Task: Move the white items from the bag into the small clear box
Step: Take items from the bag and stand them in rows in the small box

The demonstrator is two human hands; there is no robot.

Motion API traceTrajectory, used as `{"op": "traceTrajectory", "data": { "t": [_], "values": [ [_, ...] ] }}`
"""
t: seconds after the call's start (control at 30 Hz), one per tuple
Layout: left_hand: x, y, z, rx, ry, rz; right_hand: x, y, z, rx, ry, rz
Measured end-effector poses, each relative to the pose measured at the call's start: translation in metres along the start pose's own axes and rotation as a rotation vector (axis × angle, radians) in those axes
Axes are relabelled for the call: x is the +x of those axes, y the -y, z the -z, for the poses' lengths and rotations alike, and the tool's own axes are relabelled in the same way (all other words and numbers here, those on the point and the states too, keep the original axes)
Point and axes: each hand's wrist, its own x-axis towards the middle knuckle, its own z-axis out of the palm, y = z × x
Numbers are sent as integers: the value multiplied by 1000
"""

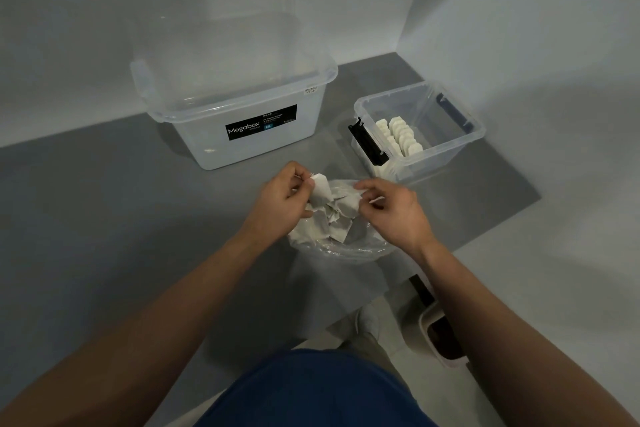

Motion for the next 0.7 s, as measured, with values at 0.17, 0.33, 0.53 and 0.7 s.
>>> {"op": "traceTrajectory", "data": {
  "t": [0.17, 0.33, 0.53, 0.7],
  "values": [
    [4, -7, 2, -91, -44, 70, -8, 16, 2, 556, -44, -98],
    [9, -17, 2, -117, -44, 85, -10, 34, 5, 935, -9, -143],
    [7, -41, -13, -283, 88, 91, -3, 35, 5, 1243, 25, -199],
    [10, -54, -24, -300, 77, 64, 2, 34, 0, 1073, -45, -188]
  ]
}}
